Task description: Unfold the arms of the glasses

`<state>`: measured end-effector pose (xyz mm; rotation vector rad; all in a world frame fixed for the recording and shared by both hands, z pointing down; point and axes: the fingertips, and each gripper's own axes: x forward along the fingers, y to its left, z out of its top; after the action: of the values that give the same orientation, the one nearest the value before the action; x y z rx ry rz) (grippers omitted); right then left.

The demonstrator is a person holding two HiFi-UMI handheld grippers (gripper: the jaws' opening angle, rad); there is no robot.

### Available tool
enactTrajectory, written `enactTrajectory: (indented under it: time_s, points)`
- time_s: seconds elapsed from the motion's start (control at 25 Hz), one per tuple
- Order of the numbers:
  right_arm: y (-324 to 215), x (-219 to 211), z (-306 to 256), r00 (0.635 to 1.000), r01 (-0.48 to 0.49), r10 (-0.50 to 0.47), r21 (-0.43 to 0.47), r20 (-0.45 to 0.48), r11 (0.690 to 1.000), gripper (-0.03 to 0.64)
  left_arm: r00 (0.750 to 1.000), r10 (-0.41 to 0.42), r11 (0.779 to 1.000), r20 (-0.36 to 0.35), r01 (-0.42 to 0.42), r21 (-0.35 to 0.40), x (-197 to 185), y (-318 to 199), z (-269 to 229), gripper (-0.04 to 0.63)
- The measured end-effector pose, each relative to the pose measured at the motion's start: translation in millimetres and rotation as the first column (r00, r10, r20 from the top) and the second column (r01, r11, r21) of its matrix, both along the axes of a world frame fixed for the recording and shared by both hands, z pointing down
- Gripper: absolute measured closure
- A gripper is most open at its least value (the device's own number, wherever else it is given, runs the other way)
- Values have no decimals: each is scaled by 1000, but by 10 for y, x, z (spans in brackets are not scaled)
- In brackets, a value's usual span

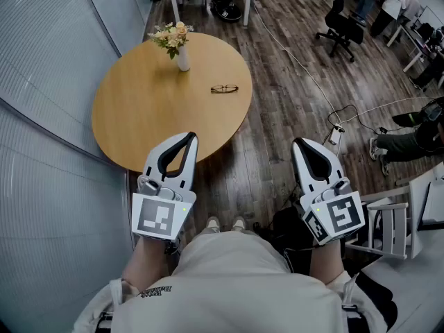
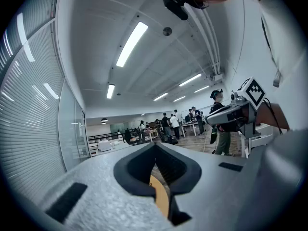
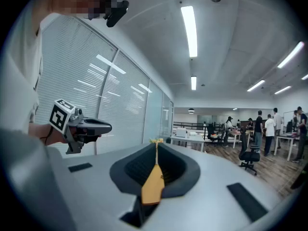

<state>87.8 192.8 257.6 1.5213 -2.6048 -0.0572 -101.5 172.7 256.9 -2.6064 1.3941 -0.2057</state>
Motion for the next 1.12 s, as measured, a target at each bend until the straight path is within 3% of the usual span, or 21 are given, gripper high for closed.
enactTrajectory:
  time_s: [0.4,0.72,0.88,1.12]
  points:
    - [-41,195,43,998,-33,33,-3,44,999,583,1000,4,1000,21,-3,-25,129,-19,130,572]
    - [-47,248,104,999,0,0,-11,42,1000,583,998,-27,999,57,28,-30,130,3,259,572]
    - [-31,300,186,1000,18,-18,-12,19,1000,583,999,-44,996,7,44,-74,231,70,296,572]
    - [-47,412,295,998,46,-45,-26,34,999,583,999,-52,995,4,52,-89,332,81,403,572]
